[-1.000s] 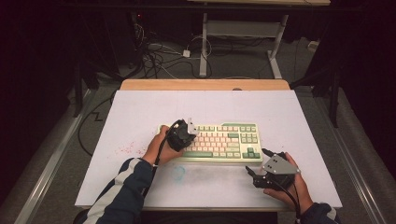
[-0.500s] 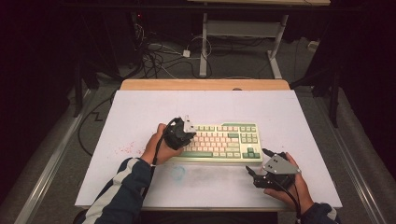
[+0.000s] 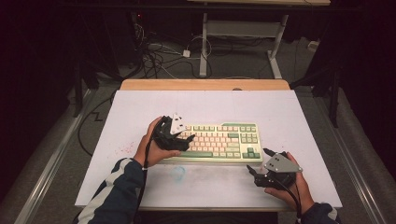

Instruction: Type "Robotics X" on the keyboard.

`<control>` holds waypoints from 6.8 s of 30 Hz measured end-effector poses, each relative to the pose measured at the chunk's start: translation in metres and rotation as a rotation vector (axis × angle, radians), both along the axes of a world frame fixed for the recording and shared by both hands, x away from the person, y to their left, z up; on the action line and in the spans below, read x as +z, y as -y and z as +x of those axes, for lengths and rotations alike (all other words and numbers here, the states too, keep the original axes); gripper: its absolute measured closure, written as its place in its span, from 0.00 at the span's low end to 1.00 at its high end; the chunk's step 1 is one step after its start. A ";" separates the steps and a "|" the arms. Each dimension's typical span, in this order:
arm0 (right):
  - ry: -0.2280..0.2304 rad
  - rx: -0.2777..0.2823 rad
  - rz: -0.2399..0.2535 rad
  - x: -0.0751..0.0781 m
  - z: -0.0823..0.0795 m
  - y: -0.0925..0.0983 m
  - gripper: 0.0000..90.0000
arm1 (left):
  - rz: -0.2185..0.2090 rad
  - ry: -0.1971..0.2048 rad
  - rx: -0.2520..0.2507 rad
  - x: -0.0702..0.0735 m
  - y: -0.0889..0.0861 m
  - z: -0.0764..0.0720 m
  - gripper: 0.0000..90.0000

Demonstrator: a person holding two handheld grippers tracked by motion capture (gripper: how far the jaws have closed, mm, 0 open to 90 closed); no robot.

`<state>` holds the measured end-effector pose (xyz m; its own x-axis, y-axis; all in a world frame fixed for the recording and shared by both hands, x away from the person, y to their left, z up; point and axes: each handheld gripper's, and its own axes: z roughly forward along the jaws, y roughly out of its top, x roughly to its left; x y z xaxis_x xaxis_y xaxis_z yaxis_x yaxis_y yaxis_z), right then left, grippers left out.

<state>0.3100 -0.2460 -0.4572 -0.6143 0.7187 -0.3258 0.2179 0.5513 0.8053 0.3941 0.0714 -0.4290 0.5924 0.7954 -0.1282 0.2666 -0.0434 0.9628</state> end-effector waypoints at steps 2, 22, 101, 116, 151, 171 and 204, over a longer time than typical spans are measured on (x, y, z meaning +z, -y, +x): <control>0.000 0.000 0.004 0.001 0.000 0.001 0.22 | -0.014 0.006 -0.006 0.002 -0.002 -0.003 0.22; -0.010 -0.004 0.021 0.002 0.001 0.002 0.24 | 0.025 0.106 0.012 -0.003 -0.037 -0.031 0.19; -0.217 0.162 -0.091 0.005 0.112 -0.147 1.00 | 0.092 -0.042 0.079 -0.061 -0.092 -0.077 0.21; -0.127 0.191 0.068 0.037 0.093 -0.118 0.88 | 0.100 -0.035 0.084 -0.060 -0.093 -0.077 0.21; 0.113 0.008 0.112 0.039 0.016 -0.010 0.21 | 0.050 -0.027 0.096 -0.047 -0.095 -0.078 0.44; 0.062 -0.032 0.071 0.013 -0.012 0.015 0.22 | 0.045 -0.099 -0.002 -0.030 -0.085 -0.068 0.97; 0.044 -0.022 0.046 0.009 -0.011 0.010 0.23 | 0.140 -0.195 -0.138 -0.021 -0.010 -0.024 0.97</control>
